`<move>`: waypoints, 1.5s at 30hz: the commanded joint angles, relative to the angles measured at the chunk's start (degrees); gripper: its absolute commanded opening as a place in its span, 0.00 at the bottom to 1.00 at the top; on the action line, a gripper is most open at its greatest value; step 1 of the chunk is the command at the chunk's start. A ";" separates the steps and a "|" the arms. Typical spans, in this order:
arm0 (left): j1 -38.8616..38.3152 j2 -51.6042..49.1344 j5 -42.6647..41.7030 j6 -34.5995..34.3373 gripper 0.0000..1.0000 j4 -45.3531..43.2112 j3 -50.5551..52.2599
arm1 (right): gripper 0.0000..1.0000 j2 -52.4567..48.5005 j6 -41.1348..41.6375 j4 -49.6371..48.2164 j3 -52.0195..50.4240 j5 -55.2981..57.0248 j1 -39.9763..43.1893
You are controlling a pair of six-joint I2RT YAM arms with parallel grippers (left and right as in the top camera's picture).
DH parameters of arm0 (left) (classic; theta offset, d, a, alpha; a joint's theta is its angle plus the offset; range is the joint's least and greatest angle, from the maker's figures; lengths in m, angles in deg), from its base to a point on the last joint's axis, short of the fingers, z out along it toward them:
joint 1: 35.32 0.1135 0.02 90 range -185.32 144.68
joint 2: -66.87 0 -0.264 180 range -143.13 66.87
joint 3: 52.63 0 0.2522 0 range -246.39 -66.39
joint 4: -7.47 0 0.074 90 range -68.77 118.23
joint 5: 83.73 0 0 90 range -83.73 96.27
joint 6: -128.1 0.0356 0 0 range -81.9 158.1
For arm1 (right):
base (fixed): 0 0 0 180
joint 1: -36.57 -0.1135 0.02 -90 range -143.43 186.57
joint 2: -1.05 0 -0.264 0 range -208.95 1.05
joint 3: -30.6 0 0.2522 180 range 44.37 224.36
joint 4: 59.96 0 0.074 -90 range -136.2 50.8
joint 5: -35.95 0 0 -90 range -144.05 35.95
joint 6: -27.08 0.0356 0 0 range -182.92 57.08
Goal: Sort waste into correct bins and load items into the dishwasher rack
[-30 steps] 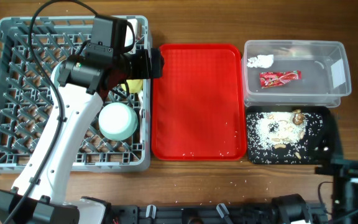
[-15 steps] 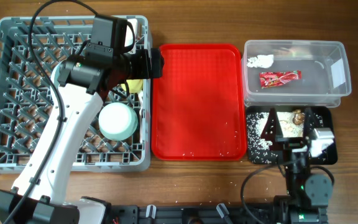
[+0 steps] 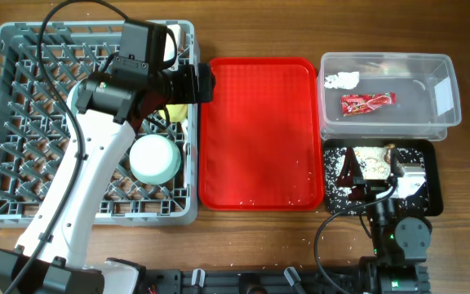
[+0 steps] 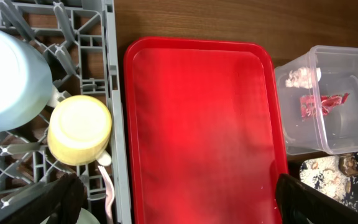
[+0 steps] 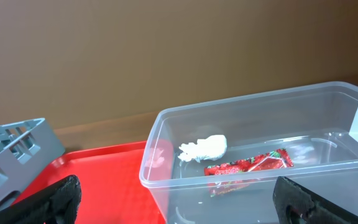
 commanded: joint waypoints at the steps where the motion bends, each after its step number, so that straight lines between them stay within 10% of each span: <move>1: -0.11 0.13 -0.68 -0.31 1.00 -0.15 -0.48 | 1.00 0.61 -0.92 -0.11 -0.04 -0.92 -0.02; 11: 0.15 5.64 1.36 0.24 1.00 4.17 -0.35 | 1.00 0.61 -0.94 -0.11 -0.04 -0.92 -0.02; 20: 19.47 51.91 10.14 -1.29 1.00 1.14 29.03 | 1.00 0.61 -0.94 -0.11 -0.04 -0.92 -0.02; 25: 25.88 75.58 0.04 -1.86 1.00 -20.72 51.45 | 1.00 0.61 -0.94 -0.11 -0.04 -0.94 -0.02; 28: 26.10 84.74 -4.59 -2.03 1.00 -49.42 64.83 | 1.00 0.61 -0.94 -0.11 -0.04 -0.94 -0.02; 41: 17.94 86.97 10.29 -4.31 1.00 -47.52 85.05 | 1.00 0.61 -0.92 -0.11 -0.04 -0.92 -0.02; 45: 17.92 86.97 7.45 8.17 1.00 -46.10 85.05 | 1.00 0.61 -0.94 -0.11 -0.04 -0.94 -0.02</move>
